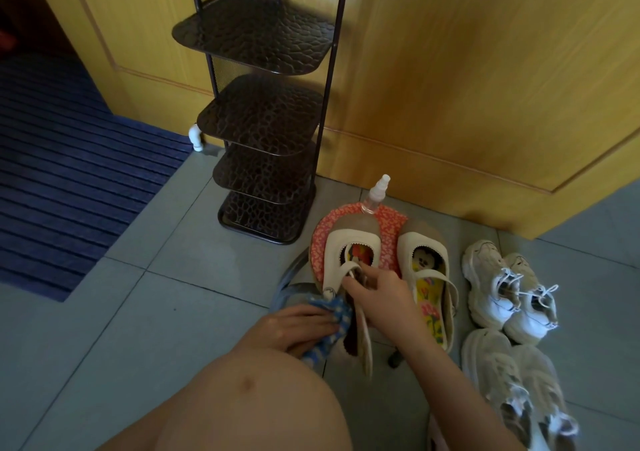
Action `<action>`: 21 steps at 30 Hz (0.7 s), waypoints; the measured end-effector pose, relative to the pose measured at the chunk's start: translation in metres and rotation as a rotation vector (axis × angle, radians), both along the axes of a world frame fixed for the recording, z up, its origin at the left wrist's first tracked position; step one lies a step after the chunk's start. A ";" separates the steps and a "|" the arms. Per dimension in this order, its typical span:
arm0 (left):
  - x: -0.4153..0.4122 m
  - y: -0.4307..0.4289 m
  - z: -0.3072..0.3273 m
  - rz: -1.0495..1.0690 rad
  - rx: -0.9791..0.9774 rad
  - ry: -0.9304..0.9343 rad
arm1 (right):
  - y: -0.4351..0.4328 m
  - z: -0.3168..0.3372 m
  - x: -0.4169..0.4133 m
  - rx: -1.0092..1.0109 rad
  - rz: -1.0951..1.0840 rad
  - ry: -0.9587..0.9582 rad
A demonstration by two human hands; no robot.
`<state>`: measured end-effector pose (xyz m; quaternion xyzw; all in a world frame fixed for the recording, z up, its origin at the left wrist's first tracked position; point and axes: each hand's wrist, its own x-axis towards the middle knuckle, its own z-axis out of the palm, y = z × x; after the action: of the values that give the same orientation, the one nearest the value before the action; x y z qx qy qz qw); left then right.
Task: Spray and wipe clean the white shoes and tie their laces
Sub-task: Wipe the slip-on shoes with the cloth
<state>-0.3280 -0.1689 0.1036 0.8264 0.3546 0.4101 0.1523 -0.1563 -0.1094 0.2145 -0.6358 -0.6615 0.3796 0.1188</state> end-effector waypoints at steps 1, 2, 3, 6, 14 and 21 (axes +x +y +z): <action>-0.001 0.001 0.006 -0.012 -0.001 0.009 | 0.000 -0.001 0.001 0.001 0.000 -0.001; -0.001 0.001 0.004 0.001 0.010 0.031 | 0.000 -0.003 0.002 0.002 -0.001 -0.007; -0.002 -0.001 0.006 0.013 0.019 0.049 | 0.000 -0.003 0.003 0.005 -0.001 -0.011; -0.009 -0.012 0.004 0.011 0.011 0.085 | -0.001 -0.002 0.003 0.015 0.005 -0.004; -0.014 -0.026 0.003 -0.018 0.007 -0.008 | -0.001 -0.008 0.008 -0.004 -0.020 0.066; 0.000 -0.007 0.015 0.057 -0.064 -0.049 | -0.002 -0.006 0.009 -0.021 -0.018 0.084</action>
<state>-0.3280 -0.1758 0.1186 0.8002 0.3872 0.4229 0.1758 -0.1472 -0.1117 0.2086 -0.6265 -0.6461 0.4118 0.1430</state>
